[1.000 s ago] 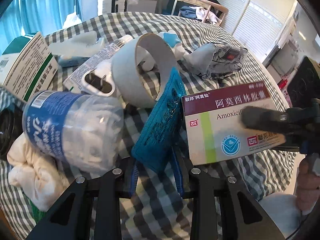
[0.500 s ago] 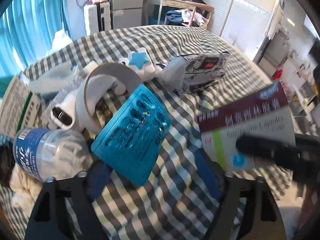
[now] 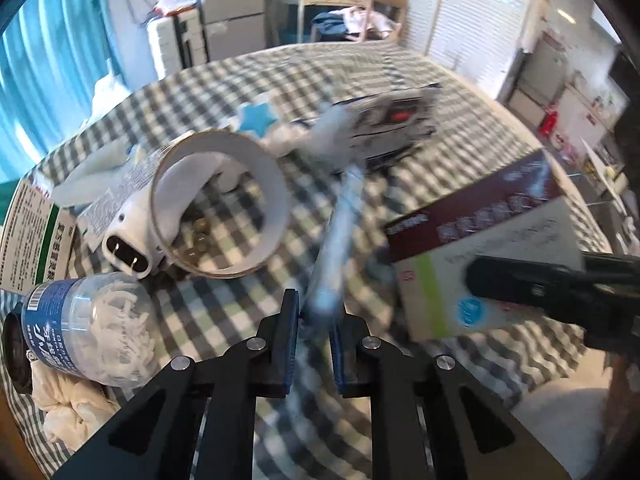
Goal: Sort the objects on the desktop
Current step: 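Grasp the Amoxicillin box with the right tool while the left grasps the silver blister pack, then carry both items to the cardboard box and open both tools to drop them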
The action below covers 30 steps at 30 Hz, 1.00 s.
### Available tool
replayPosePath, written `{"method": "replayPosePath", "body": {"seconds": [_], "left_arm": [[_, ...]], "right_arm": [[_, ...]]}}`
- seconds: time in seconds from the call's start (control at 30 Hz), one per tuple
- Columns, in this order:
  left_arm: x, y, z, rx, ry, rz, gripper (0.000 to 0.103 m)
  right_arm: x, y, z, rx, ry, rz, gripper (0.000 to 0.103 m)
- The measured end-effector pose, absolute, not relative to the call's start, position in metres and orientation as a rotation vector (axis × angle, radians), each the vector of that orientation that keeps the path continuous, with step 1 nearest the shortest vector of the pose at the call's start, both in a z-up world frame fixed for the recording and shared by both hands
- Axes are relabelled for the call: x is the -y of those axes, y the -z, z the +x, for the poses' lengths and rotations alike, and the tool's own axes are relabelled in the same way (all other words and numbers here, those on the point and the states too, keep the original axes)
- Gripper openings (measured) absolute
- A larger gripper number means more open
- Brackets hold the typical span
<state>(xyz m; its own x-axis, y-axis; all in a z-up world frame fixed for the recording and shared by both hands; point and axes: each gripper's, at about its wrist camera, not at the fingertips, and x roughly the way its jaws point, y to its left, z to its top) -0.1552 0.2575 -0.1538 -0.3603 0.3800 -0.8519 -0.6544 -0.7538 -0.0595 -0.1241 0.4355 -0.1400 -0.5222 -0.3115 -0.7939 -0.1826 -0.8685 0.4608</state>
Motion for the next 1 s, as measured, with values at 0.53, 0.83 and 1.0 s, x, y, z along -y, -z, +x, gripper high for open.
{"method": "replayPosePath", "body": {"seconds": [0.53, 0.83, 1.0], "left_arm": [[-0.257, 0.132, -0.167, -0.264, -2.168, -1.228, 0.009], [-0.199, 0.048, -0.128, -0.127, -2.274, -1.178, 0.009], [-0.148, -0.004, -0.109, -0.068, -2.387, -1.139, 0.009]], "right_arm": [[-0.431, 0.131, -0.120, 0.712, 2.632, 1.502, 0.029], [-0.385, 0.057, -0.089, 0.525, 2.707, 1.345, 0.029], [-0.336, 0.009, -0.072, 0.422, 2.695, 1.211, 0.029]]}}
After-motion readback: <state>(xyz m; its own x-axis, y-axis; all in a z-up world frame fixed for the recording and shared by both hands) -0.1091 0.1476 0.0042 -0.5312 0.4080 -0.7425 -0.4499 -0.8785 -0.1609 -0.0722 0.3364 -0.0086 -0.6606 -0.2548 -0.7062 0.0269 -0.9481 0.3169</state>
